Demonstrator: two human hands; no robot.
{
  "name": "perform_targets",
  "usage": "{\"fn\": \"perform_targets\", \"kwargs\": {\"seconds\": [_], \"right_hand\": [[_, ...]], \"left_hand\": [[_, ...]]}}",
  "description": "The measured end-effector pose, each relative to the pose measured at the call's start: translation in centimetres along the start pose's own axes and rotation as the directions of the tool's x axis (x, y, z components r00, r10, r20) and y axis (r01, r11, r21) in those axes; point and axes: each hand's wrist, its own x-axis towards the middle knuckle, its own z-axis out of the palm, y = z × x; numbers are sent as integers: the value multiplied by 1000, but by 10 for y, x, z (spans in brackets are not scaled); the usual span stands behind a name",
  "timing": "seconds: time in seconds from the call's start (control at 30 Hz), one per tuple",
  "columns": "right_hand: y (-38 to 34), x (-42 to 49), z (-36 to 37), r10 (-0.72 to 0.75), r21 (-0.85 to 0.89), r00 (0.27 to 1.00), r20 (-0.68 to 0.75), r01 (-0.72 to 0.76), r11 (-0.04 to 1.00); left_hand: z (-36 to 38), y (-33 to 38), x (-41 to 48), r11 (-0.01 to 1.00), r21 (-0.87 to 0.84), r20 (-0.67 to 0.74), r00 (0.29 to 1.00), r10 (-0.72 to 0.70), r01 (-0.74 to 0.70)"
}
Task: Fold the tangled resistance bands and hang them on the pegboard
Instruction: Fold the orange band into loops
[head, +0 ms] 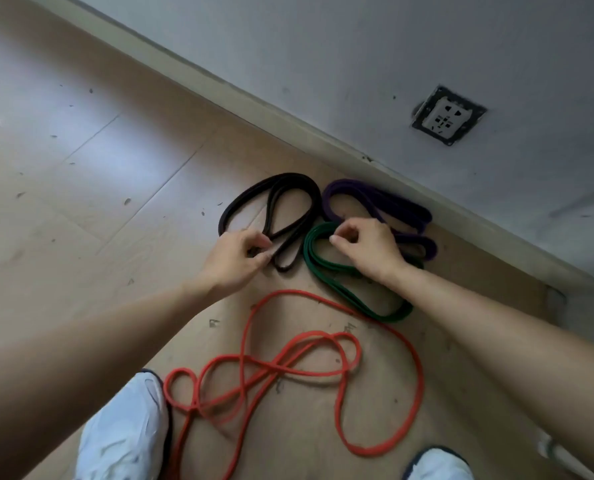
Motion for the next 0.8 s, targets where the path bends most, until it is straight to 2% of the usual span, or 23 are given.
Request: {"fn": "perform_targets", "kwargs": {"seconds": [0.13, 0.27, 0.33, 0.47, 0.63, 0.73, 0.8], "right_hand": [[25, -85, 4, 50, -114, 980, 195, -29, 993], [45, -140, 25, 95, -185, 947, 307, -39, 982], [51, -161, 41, 85, -163, 929, 359, -27, 986], [50, -190, 65, 142, -208, 927, 347, -71, 975], [43, -212, 76, 190, -341, 921, 339, -68, 938], [39, -219, 76, 196, -340, 883, 427, -44, 939], [37, -218, 70, 162, -302, 858, 488, -8, 953]], "left_hand": [[20, 3, -67, 994, 96, 210, 975, -68, 49], [47, 5, -112, 967, 248, 305, 942, -140, 63], [56, 8, -127, 945, 310, 289, 936, -201, 107], [57, 6, -139, 935, 206, 125, 940, -318, 289], [42, -3, -153, 887, 198, 168, 877, -450, 418], [36, -3, -162, 875, 277, 258, 846, -467, 398], [35, -4, -165, 877, 346, 306, 844, -441, 334]]}}
